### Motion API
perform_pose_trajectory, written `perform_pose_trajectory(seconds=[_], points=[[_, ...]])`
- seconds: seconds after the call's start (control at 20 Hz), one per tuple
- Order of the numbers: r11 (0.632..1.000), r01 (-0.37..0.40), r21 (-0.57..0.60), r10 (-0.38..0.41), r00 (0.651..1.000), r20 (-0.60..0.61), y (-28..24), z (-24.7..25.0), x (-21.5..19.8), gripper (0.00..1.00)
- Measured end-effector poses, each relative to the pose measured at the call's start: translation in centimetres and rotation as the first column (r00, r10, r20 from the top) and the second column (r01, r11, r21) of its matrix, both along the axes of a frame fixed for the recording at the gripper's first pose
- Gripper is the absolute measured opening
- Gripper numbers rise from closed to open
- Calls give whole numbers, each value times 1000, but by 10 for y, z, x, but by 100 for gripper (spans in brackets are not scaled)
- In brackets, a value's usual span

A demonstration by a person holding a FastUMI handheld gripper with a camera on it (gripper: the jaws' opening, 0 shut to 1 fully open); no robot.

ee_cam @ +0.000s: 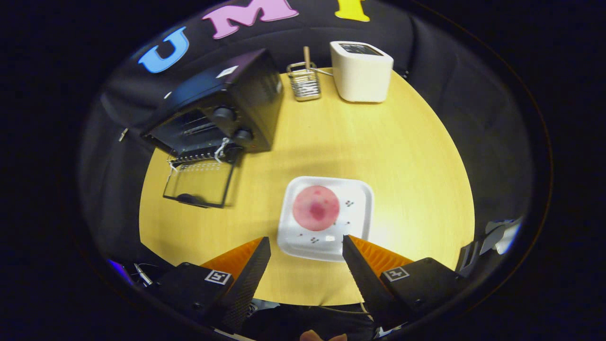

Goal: Open the toaster oven, put the food inside, and close the toaster oven door.

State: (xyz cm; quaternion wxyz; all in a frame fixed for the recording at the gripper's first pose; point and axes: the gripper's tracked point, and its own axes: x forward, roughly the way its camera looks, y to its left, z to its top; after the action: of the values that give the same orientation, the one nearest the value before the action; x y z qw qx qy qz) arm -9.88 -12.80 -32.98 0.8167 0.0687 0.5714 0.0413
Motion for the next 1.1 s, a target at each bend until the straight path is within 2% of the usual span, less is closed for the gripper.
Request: perform_pose_trajectory(seconds=[0.35,0.4,0.45,0.55,0.65,0.7,0.75,0.8,0.9,1.0,1.1], points=[[992,122,32,-116,981,-156,-50,-54,16,97],[991,131,34,-122,976,-180,-51,-63,16,93],[990,134,31,-125,971,-203,-53,-71,16,83],[990,133,40,-120,964,-236,-50,-83,17,69],[991,131,25,-119,957,-263,-52,-92,14,50],[992,125,5,-119,959,-258,-58,-91,16,50],[988,156,-1,-151,954,-259,-60,-80,17,32],[985,172,4,-165,950,-265,-60,-94,15,14],[989,143,30,-130,958,-255,-61,-89,17,15],[991,108,81,-87,969,-229,-58,-91,15,8],[977,153,151,-118,968,-222,-56,-91,17,5]])
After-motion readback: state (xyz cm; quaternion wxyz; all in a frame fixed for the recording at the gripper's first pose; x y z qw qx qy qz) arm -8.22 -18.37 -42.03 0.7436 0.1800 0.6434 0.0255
